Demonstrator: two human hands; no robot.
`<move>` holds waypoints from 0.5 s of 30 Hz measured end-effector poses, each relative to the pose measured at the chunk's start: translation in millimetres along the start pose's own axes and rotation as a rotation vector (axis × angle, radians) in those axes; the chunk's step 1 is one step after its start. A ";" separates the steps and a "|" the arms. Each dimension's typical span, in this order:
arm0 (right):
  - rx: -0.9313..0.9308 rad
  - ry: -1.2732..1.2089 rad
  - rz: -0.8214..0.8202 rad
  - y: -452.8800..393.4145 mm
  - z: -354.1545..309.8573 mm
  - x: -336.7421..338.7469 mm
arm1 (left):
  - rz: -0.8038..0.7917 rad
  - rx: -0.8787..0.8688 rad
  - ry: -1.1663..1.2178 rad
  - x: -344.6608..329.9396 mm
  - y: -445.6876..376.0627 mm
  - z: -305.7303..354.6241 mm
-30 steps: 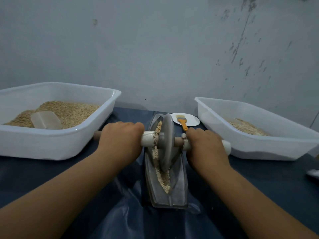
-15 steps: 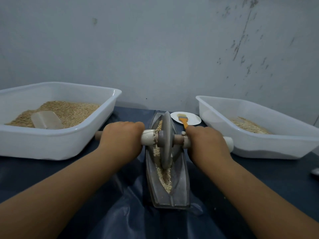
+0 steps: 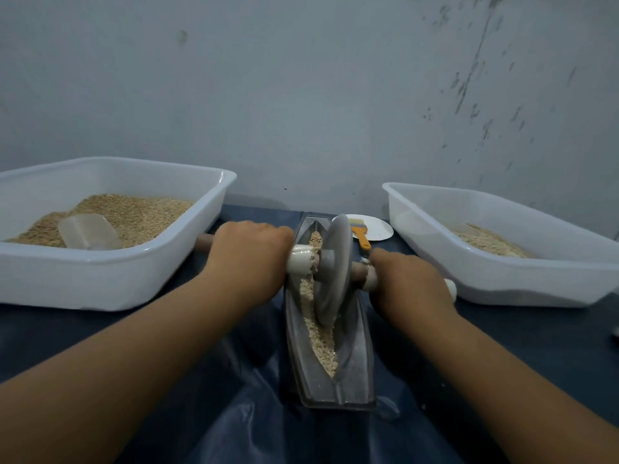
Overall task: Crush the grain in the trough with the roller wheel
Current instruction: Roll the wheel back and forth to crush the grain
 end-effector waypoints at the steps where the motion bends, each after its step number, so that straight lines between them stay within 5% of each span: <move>1: 0.018 0.007 0.045 7.3 1.2 1.9 | 0.054 -0.024 0.007 3.9 7.7 0.6; 4: 0.094 0.067 0.160 21.8 -0.6 6.6 | 0.153 -0.107 -0.003 14.8 26.6 3.3; 12: -0.015 0.009 -0.036 -14.3 1.1 -5.3 | -0.103 0.014 -0.012 -8.2 -10.8 -2.7; 15: 0.026 0.019 0.003 0.0 1.9 -0.5 | -0.038 -0.003 -0.065 -0.3 2.9 -3.4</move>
Point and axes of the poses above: each hand's wrist, its own y-axis away from the middle knuckle, its own x-axis out of the back of the hand, z = x × y, the point moved 6 cm from there along -y, towards the middle knuckle, and after that the axes turned 3 degrees about x, right-handed, at the moved point
